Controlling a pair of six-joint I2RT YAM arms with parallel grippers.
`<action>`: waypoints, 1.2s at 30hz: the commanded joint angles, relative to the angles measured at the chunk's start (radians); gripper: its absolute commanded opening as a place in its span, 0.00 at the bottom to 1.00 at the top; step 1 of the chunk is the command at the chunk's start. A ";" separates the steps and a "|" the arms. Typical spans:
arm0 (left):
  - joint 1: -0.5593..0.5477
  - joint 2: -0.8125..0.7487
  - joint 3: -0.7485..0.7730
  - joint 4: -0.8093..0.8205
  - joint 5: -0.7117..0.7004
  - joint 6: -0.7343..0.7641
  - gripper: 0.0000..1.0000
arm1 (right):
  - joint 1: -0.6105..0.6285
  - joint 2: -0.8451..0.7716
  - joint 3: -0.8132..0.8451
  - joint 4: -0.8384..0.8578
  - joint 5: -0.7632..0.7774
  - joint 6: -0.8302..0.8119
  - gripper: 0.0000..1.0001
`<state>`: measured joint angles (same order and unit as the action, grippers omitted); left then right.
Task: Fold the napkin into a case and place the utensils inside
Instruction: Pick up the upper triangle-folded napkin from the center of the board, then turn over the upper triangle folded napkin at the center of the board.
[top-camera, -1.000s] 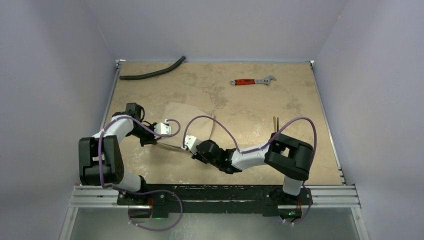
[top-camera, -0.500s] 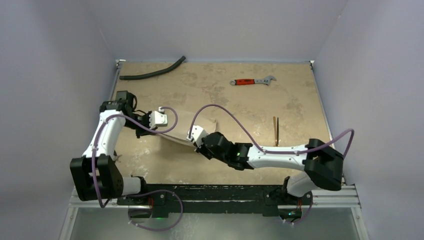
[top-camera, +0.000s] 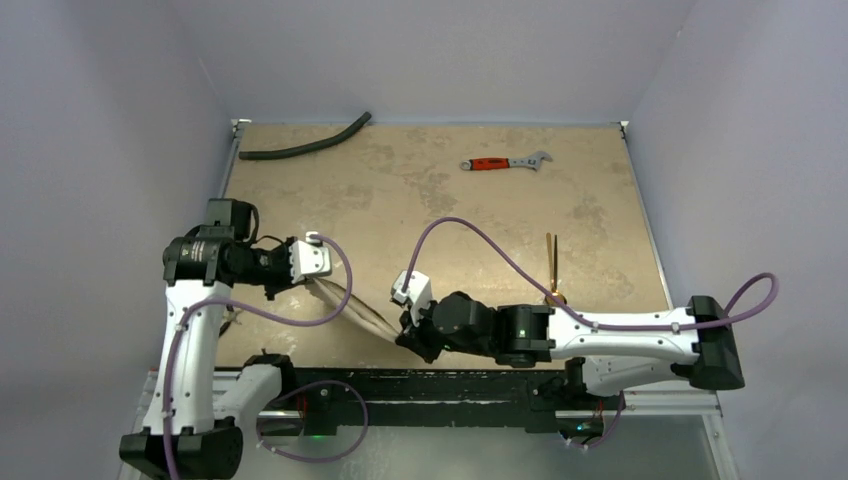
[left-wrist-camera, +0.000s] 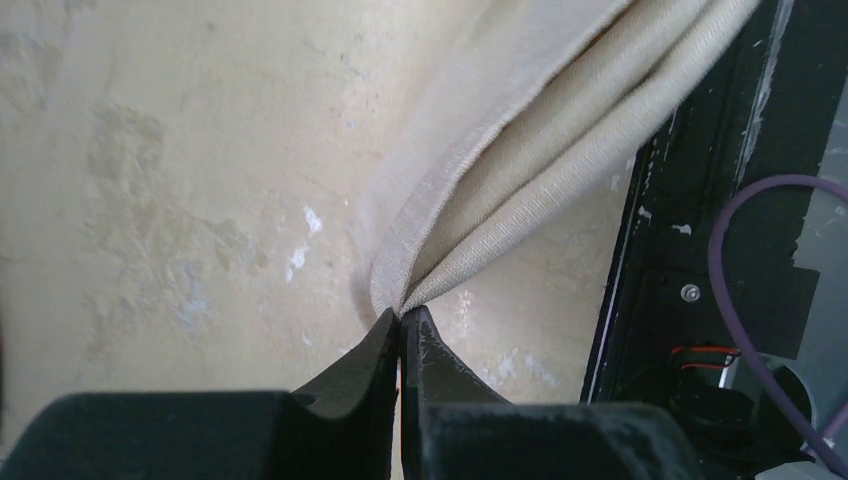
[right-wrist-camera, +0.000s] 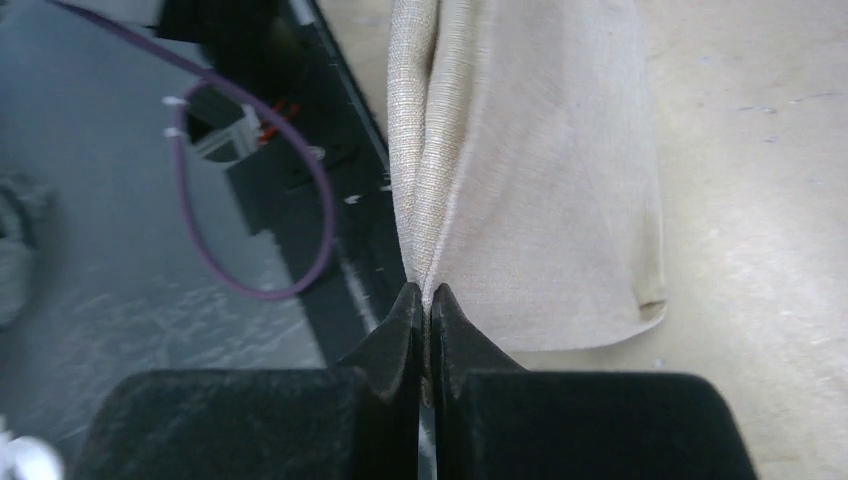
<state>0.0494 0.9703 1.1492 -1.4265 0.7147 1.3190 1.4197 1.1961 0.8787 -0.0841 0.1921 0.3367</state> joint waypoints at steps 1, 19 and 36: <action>-0.125 -0.043 0.135 -0.011 0.045 -0.189 0.00 | 0.082 -0.050 0.084 -0.122 0.018 0.148 0.00; -0.177 0.139 -0.004 0.396 -0.169 -0.555 0.00 | -0.370 0.056 0.030 0.056 -0.158 0.015 0.00; -0.289 0.869 0.462 0.620 -0.480 -0.827 0.00 | -0.771 0.457 0.284 0.181 -0.571 -0.188 0.00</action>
<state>-0.2317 1.7702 1.4647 -0.8135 0.2749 0.5415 0.6819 1.6089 1.0565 0.0406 -0.2363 0.2050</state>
